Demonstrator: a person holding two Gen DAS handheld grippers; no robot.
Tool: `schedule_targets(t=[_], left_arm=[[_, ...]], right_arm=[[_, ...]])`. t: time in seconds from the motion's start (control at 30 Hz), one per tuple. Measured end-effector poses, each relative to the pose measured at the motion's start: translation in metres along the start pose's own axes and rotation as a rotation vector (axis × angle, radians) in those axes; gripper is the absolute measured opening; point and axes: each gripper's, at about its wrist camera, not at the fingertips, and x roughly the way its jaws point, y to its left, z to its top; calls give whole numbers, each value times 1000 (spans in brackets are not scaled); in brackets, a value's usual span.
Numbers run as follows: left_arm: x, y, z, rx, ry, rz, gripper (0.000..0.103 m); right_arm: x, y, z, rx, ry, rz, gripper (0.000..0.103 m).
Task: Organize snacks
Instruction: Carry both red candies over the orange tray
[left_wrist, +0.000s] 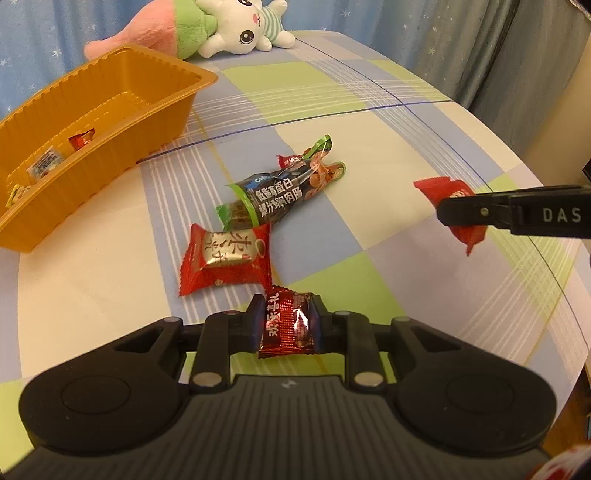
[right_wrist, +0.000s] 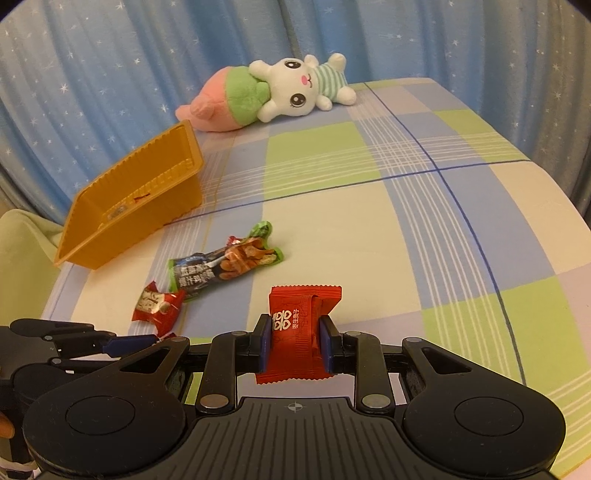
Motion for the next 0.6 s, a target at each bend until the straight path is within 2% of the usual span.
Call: schedule_targets(t=[0.27,0.6], left_arm=[[-25,13,-8,-46,-24,-3,22],[-60,43,-4,-125,-93,35,22]], right_arm=[[4,17,6,-30,4,39,27],[9,47,17,-87,2,90,27]])
